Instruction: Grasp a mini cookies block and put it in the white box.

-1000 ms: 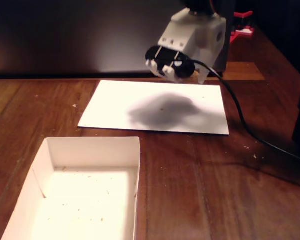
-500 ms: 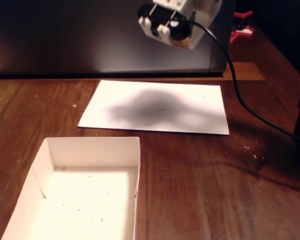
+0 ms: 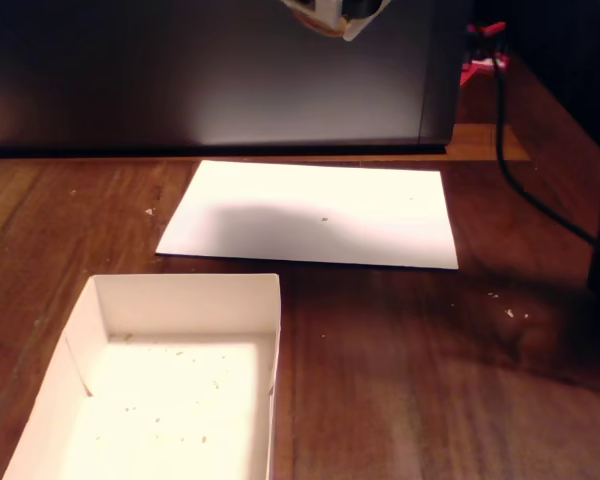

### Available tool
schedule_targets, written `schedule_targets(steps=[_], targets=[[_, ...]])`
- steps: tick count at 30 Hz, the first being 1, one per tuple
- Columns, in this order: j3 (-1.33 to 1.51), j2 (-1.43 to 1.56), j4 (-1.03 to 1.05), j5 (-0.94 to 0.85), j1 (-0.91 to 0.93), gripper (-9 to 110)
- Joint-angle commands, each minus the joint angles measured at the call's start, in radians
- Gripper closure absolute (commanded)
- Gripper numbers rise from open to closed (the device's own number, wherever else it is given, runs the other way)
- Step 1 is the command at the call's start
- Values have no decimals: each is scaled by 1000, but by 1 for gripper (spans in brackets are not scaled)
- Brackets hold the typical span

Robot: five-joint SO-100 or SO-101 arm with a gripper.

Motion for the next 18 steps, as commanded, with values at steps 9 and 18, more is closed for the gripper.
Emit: schedule_targets(steps=[9, 18], targets=[[-114, 193, 28, -14, -230, 79], [-115, 238, 34, 26, -494, 79]])
